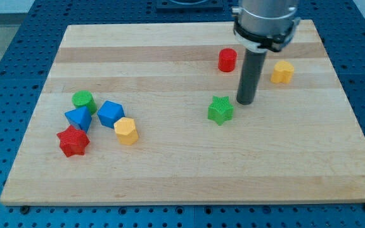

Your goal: Move the green star towards the yellow hexagon

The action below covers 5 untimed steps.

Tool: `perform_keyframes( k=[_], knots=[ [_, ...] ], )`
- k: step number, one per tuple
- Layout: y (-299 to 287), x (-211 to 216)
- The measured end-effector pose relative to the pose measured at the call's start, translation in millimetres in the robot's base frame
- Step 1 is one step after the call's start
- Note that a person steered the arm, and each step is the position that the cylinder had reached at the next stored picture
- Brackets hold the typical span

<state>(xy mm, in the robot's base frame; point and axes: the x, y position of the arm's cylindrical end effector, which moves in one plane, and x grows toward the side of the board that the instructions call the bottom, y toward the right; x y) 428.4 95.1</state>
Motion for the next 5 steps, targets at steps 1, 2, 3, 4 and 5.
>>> perform_keyframes(
  k=[1, 2, 3, 4, 5],
  knots=[
    [-14, 8],
    [-14, 35],
    [-14, 63],
    [-7, 56],
    [-1, 13]
  ],
)
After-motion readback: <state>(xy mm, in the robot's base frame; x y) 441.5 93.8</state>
